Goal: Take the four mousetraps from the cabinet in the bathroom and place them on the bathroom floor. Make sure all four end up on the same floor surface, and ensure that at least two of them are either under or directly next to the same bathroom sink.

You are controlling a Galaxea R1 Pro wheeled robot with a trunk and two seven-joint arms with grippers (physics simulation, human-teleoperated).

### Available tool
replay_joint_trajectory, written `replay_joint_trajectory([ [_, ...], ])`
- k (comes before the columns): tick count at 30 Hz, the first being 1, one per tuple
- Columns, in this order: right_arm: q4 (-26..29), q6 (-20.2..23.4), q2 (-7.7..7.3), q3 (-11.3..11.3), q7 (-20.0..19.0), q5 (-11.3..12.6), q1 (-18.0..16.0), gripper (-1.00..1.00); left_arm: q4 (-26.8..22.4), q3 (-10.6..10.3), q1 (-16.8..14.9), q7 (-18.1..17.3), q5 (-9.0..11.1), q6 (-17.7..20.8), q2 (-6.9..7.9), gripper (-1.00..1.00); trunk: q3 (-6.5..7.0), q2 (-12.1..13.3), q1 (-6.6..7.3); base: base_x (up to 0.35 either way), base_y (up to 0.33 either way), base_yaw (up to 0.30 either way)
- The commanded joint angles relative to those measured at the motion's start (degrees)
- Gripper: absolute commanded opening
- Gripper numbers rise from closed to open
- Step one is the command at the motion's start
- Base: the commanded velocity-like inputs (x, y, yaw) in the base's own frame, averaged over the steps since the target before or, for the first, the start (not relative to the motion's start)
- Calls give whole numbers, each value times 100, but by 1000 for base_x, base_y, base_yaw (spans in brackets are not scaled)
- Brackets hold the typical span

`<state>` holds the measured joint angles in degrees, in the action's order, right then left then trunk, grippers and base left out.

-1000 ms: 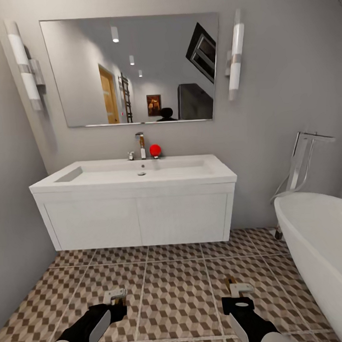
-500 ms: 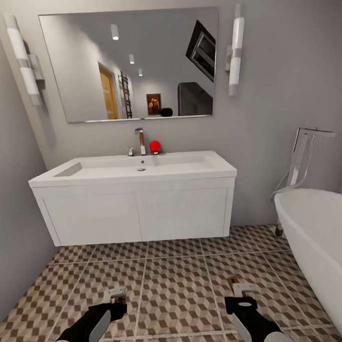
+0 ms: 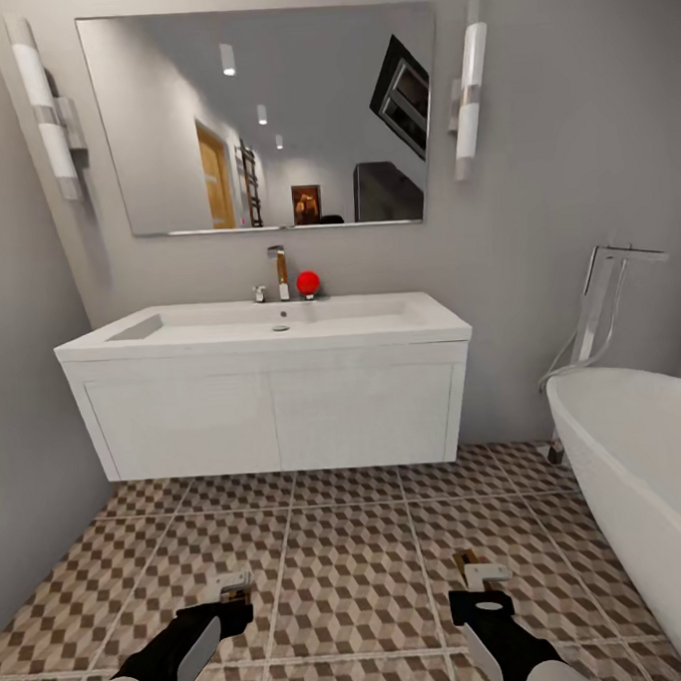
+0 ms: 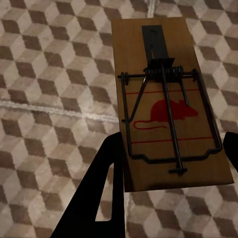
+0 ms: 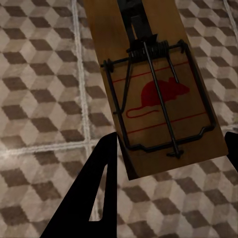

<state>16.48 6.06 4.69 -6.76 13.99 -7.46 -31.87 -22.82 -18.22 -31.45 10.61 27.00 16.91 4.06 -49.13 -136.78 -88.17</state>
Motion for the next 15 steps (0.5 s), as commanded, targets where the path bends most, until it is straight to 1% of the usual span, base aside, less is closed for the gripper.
replay_joint_trajectory([
  [1,13,41,6,-36,7,-53,-2,-100,-17,-50,-2,57,51,26,7,-100,-25,-44,-21,0,0,0],
  [15,22,66,11,-12,16,-130,0,-100,-36,-42,-2,55,51,23,8,-100,-276,-606,-329,0,0,0],
])
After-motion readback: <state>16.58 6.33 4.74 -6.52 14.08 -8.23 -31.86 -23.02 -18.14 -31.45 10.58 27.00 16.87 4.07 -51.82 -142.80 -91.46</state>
